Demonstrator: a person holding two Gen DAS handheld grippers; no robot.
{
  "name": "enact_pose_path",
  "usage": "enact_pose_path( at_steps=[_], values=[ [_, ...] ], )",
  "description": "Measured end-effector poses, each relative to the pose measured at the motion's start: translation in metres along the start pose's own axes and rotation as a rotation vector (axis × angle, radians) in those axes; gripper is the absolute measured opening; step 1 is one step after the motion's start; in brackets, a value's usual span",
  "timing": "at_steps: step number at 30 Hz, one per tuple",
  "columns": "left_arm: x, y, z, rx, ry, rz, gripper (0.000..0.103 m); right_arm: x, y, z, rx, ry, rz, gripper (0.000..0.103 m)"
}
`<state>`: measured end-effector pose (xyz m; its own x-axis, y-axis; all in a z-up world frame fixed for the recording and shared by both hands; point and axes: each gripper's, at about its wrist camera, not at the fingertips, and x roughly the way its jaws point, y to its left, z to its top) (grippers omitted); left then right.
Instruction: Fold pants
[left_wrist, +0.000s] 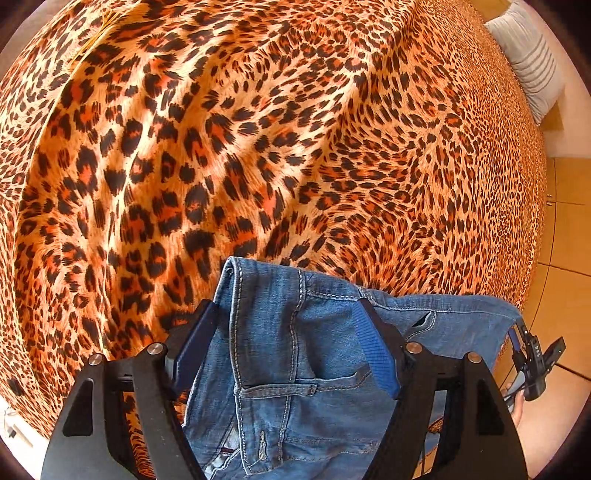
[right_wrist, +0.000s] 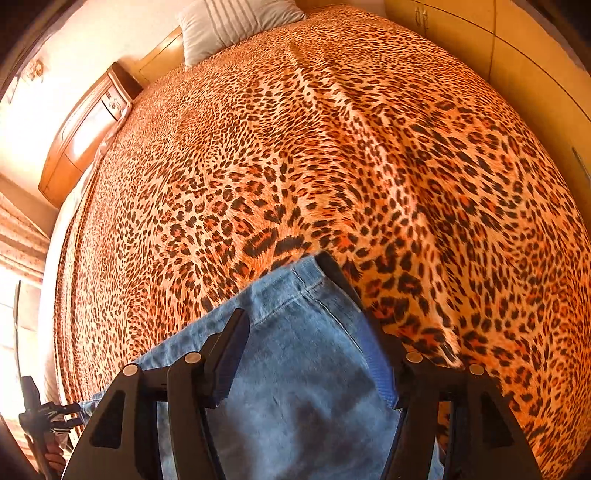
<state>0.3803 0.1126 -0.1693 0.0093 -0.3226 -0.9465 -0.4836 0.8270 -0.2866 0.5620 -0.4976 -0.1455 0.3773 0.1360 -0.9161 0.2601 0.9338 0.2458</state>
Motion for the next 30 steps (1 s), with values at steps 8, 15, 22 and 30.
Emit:
enact_pose_path(
  at_steps=[8,15,22,30],
  values=[
    [0.024,-0.019,0.05,-0.038,0.053,-0.019,0.084,0.039,0.026,0.007,-0.114,0.048,-0.111,0.067],
    [0.033,-0.048,0.047,0.082,0.085,0.056,0.039,0.029,0.022,0.0,-0.127,0.029,-0.121,0.003],
    [0.015,-0.057,0.035,0.143,-0.053,0.097,0.009,0.0,0.014,-0.022,-0.123,-0.021,-0.098,0.002],
    [-0.02,-0.104,-0.014,0.276,-0.294,0.198,0.007,-0.07,0.015,-0.031,-0.103,-0.155,-0.03,0.001]
  ],
)
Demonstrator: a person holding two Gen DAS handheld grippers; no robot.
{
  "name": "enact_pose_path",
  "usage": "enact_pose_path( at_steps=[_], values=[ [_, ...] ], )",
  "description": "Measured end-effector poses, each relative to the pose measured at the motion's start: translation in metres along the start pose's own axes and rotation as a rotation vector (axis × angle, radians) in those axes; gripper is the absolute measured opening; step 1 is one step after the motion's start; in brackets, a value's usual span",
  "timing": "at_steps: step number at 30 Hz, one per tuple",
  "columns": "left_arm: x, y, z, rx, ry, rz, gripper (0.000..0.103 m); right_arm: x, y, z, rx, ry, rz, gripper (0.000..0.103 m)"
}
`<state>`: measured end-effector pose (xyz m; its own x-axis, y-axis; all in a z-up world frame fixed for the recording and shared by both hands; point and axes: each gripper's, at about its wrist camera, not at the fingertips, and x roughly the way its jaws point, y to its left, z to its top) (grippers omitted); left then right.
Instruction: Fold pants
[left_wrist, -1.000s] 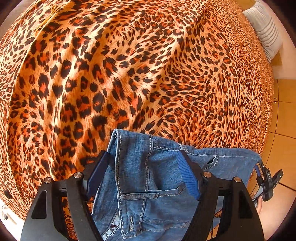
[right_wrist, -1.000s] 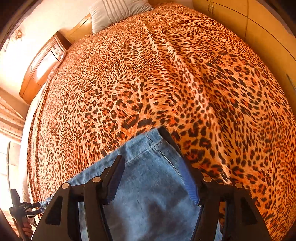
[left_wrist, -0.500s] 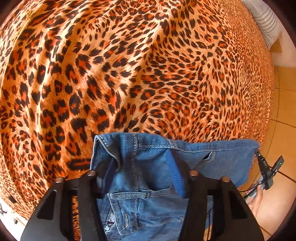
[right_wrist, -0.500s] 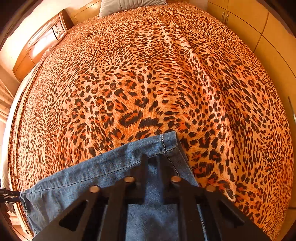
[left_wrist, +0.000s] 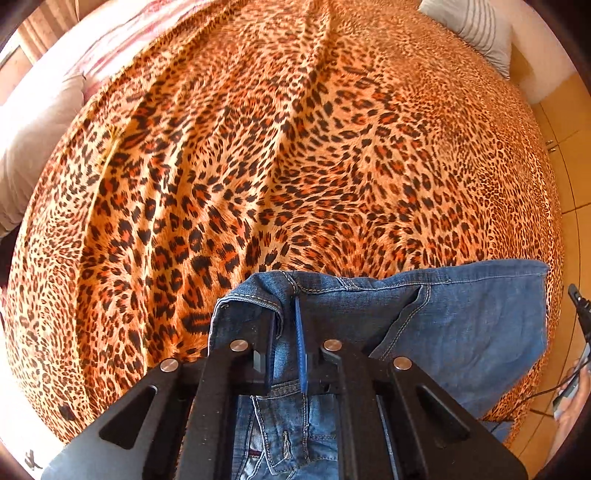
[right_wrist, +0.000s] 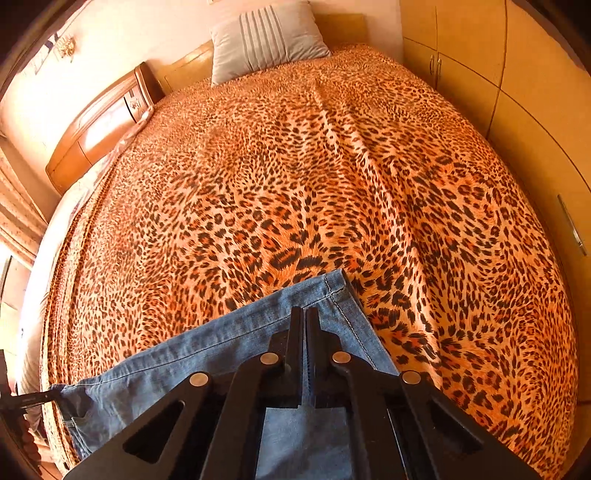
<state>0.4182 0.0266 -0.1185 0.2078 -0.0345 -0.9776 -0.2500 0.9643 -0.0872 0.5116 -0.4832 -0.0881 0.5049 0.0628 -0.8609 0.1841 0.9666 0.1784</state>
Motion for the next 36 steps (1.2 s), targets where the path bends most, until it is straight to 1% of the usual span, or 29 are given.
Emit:
enact_pose_path(
  at_steps=[2,4,5,6,7,9,10,11,12,13,14,15,16,18,21,24,26,27,28,29,30,34,36],
  values=[
    [-0.016,-0.003,-0.007,0.031,-0.056,0.013,0.007,-0.019,0.002,0.001,0.006,-0.033,0.024,0.001],
    [-0.027,-0.006,-0.012,0.07,-0.095,0.036,0.007,-0.034,0.0,-0.003,0.013,-0.04,0.04,0.001],
    [-0.031,-0.004,-0.016,0.085,-0.104,0.042,0.007,-0.037,-0.004,-0.003,0.03,-0.022,0.053,0.001],
    [-0.03,-0.006,-0.017,0.09,-0.105,0.046,0.007,-0.04,-0.009,-0.005,0.053,-0.01,0.059,0.003],
    [-0.031,-0.005,-0.019,0.087,-0.103,0.045,0.007,-0.041,-0.014,-0.007,0.074,-0.004,0.068,0.007],
    [-0.03,-0.005,-0.017,0.069,-0.099,0.039,0.007,-0.038,-0.022,-0.009,0.105,0.009,0.073,0.007],
    [-0.033,-0.004,-0.019,0.061,-0.099,0.035,0.007,-0.032,-0.025,-0.007,0.113,0.025,0.071,0.013],
    [-0.034,-0.003,-0.02,0.054,-0.1,0.032,0.007,-0.024,-0.027,-0.006,0.115,0.042,0.061,0.016],
    [-0.033,-0.003,-0.019,0.046,-0.1,0.031,0.007,-0.016,-0.027,-0.005,0.111,0.047,0.048,0.027],
    [-0.032,-0.005,-0.019,0.04,-0.099,0.029,0.007,-0.008,-0.027,-0.004,0.107,0.046,0.04,0.033],
    [-0.031,-0.006,-0.019,0.04,-0.099,0.028,0.007,0.001,-0.026,-0.001,0.104,0.042,0.045,0.033],
    [-0.029,-0.008,-0.018,0.04,-0.099,0.03,0.007,0.011,-0.026,0.002,0.101,0.043,0.048,0.037],
    [-0.027,-0.008,-0.017,0.039,-0.097,0.032,0.007,0.023,-0.025,0.006,0.096,0.052,0.04,0.042],
    [-0.022,-0.009,-0.013,0.034,-0.092,0.029,0.007,0.044,-0.024,0.015,0.082,0.071,0.002,0.047],
    [-0.015,-0.007,-0.009,0.02,-0.074,0.021,0.007,0.073,-0.023,0.027,0.076,0.095,-0.014,0.047],
    [-0.009,-0.005,-0.004,0.01,-0.055,0.023,0.007,0.097,-0.016,0.032,0.055,0.142,-0.005,0.057],
    [-0.006,-0.004,-0.002,0.0,-0.044,0.019,0.007,0.109,-0.003,0.029,-0.016,0.19,-0.002,0.057],
    [-0.005,-0.004,0.0,-0.005,-0.041,0.018,0.007,0.112,0.004,0.026,-0.07,0.198,-0.021,0.051],
    [-0.005,-0.004,0.001,-0.009,-0.043,0.022,0.007,0.111,0.01,0.023,-0.116,0.191,-0.041,0.027],
    [-0.005,-0.004,0.001,-0.012,-0.045,0.025,0.007,0.11,0.011,0.021,-0.123,0.2,-0.028,0.012],
    [-0.006,-0.003,0.002,-0.015,-0.046,0.024,0.007,0.106,0.01,0.02,-0.107,0.194,-0.009,0.007],
    [-0.014,-0.001,-0.002,-0.044,-0.077,0.017,0.007,0.069,0.009,0.015,-0.089,0.105,0.042,0.007],
    [-0.021,0.0,-0.007,-0.053,-0.097,0.012,0.007,0.047,0.007,0.011,-0.069,0.069,0.082,0.007]
  ],
)
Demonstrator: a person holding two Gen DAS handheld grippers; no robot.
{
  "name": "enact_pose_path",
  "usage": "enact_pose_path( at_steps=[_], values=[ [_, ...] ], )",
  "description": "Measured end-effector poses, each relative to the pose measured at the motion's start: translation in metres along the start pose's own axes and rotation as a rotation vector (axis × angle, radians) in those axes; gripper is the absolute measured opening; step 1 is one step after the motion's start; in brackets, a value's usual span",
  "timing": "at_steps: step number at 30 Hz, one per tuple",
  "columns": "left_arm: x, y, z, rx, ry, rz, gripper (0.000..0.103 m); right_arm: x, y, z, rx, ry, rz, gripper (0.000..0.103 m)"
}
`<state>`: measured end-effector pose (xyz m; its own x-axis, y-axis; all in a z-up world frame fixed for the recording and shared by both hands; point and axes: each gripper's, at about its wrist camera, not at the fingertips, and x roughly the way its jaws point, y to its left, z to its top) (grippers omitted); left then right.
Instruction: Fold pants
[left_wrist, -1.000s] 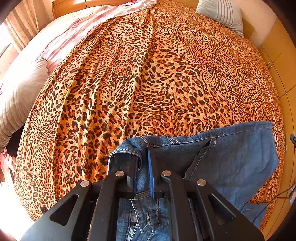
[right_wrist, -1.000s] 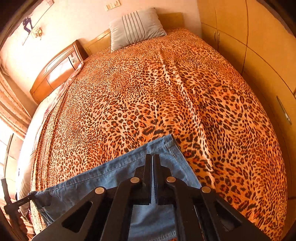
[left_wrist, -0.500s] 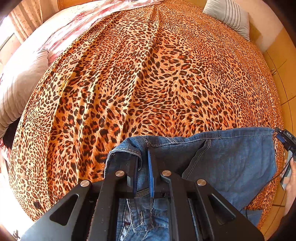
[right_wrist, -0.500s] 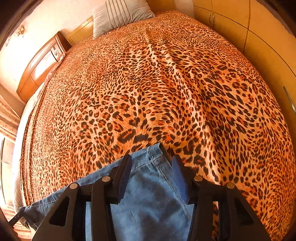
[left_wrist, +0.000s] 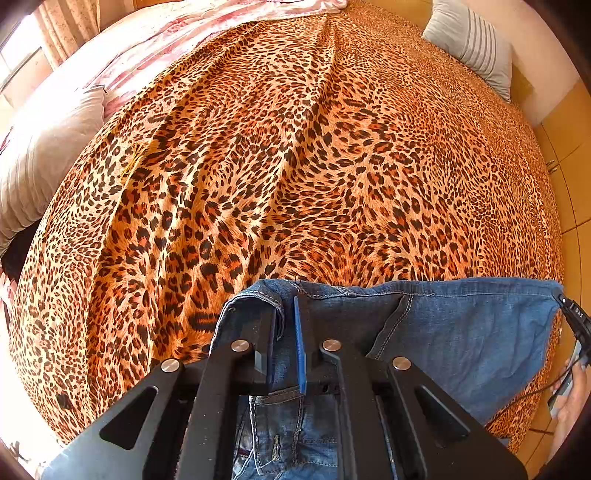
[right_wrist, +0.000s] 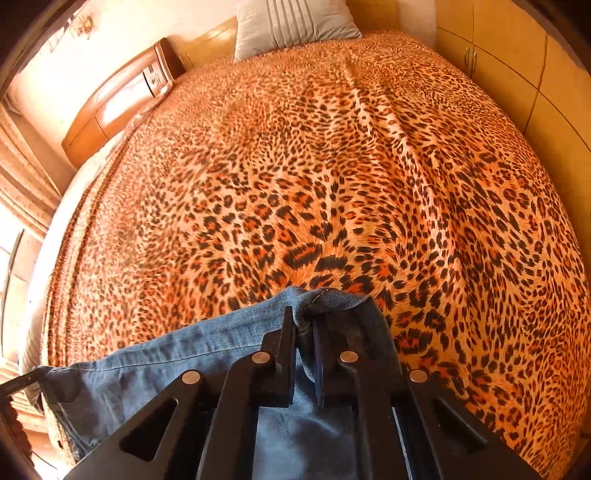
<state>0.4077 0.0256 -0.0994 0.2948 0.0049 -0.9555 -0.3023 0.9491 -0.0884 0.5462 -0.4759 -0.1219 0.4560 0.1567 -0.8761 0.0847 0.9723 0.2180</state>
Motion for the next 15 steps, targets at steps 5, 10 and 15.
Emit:
enact_pose_path(
  at_steps=[5,10,15],
  values=[
    [-0.028,0.006,-0.014,-0.019,-0.065,-0.021,0.007,-0.064,0.008,-0.024,0.013,-0.094,0.067,0.007],
    [-0.065,0.016,-0.039,-0.043,-0.137,-0.05,0.007,-0.132,0.006,-0.066,0.069,-0.187,0.133,0.007],
    [-0.102,0.029,-0.078,-0.052,-0.189,-0.091,0.007,-0.193,-0.006,-0.13,0.162,-0.263,0.195,0.007]
  ],
)
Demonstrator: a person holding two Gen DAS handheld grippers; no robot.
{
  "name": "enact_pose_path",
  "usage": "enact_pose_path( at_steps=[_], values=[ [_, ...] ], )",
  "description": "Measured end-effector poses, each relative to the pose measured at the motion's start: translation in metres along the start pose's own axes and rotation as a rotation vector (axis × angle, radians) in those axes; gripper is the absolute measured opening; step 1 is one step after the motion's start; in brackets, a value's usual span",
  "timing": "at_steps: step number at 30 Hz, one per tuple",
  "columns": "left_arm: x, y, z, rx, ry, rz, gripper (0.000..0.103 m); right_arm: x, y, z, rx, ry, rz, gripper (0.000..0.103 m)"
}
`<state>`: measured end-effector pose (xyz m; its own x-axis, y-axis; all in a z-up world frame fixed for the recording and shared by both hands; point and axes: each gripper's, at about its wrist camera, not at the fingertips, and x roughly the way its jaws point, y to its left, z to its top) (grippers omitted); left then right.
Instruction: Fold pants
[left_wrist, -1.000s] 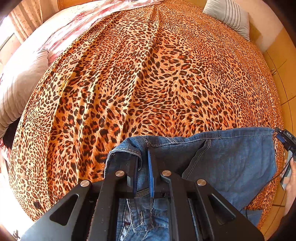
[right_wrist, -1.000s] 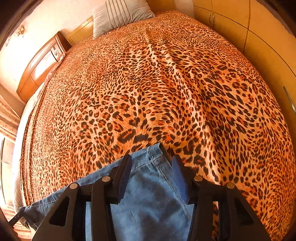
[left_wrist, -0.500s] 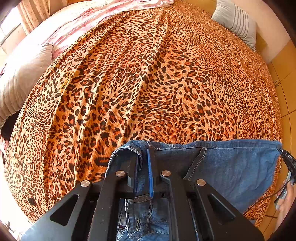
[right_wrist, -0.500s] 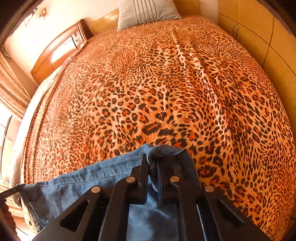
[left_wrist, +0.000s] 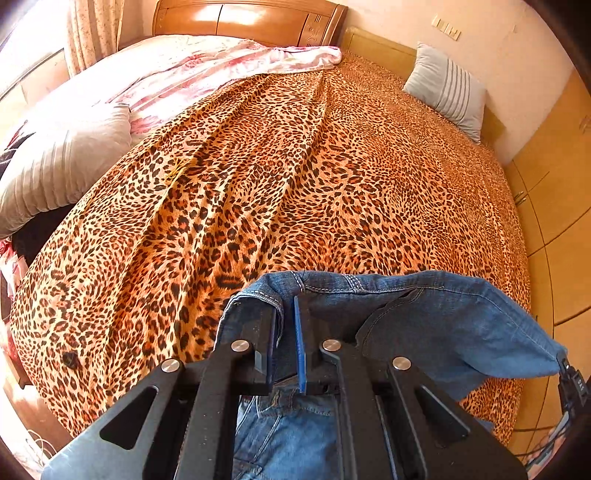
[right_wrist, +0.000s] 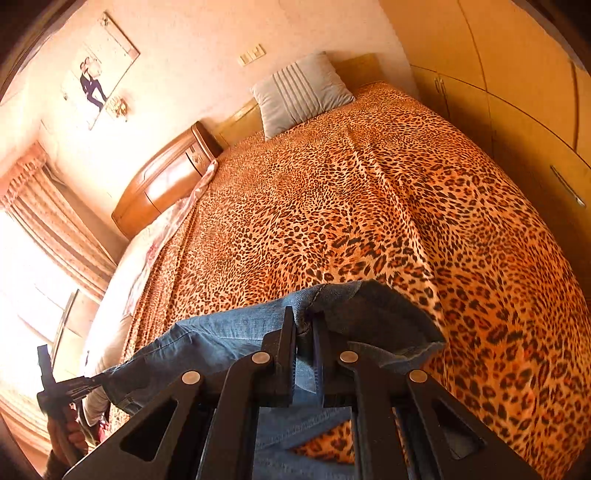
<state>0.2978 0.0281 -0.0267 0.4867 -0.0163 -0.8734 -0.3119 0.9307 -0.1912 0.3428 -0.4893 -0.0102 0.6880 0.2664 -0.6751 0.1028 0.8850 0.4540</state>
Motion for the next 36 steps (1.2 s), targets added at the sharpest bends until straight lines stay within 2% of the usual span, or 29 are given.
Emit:
enact_pose_path(
  at_steps=[4,7,9,11,13,15,17,18,19,20,21,22,24,27,31,36],
  values=[
    [-0.025,0.015,-0.03,-0.003,-0.004,-0.027,0.007,-0.055,-0.015,-0.049,0.062,-0.033,0.013,0.007],
    [-0.03,0.032,-0.056,-0.008,0.029,-0.028,0.007,-0.089,-0.036,-0.096,0.114,-0.03,-0.01,0.007],
    [-0.021,0.041,-0.078,0.006,0.09,-0.007,0.007,-0.099,-0.055,-0.13,0.169,0.004,-0.045,0.009],
    [-0.002,0.051,-0.104,0.023,0.179,0.028,0.007,-0.096,-0.075,-0.163,0.201,0.089,-0.112,0.012],
    [0.019,0.067,-0.127,-0.001,0.299,0.051,0.007,-0.088,-0.091,-0.193,0.217,0.181,-0.207,0.012],
    [0.025,0.085,-0.14,-0.045,0.36,0.055,0.007,-0.09,-0.103,-0.215,0.259,0.23,-0.26,0.012],
    [0.016,0.097,-0.145,-0.075,0.369,0.048,0.007,-0.102,-0.11,-0.225,0.311,0.22,-0.241,0.013],
    [0.009,0.103,-0.146,-0.096,0.364,0.033,0.007,-0.11,-0.111,-0.227,0.327,0.208,-0.236,0.02],
    [0.003,0.107,-0.146,-0.119,0.36,0.004,0.008,-0.117,-0.11,-0.226,0.344,0.195,-0.221,0.031],
    [-0.001,0.109,-0.146,-0.142,0.365,-0.03,0.01,-0.122,-0.11,-0.226,0.366,0.18,-0.194,0.037],
    [-0.003,0.109,-0.146,-0.158,0.374,-0.055,0.019,-0.124,-0.11,-0.225,0.392,0.17,-0.162,0.048],
    [-0.002,0.107,-0.146,-0.17,0.379,-0.069,0.034,-0.123,-0.109,-0.223,0.419,0.166,-0.135,0.052],
    [0.001,0.1,-0.145,-0.203,0.366,-0.086,0.051,-0.112,-0.112,-0.221,0.486,0.164,-0.086,0.053],
    [0.011,0.082,-0.142,-0.257,0.376,-0.146,0.052,-0.083,-0.113,-0.219,0.606,0.175,-0.028,0.053],
    [0.03,0.062,-0.142,-0.302,0.412,-0.169,0.056,-0.051,-0.117,-0.217,0.743,0.158,0.005,0.054],
    [0.058,0.042,-0.143,-0.318,0.44,-0.111,0.056,-0.026,-0.127,-0.216,0.865,0.176,-0.032,0.054]
  ],
)
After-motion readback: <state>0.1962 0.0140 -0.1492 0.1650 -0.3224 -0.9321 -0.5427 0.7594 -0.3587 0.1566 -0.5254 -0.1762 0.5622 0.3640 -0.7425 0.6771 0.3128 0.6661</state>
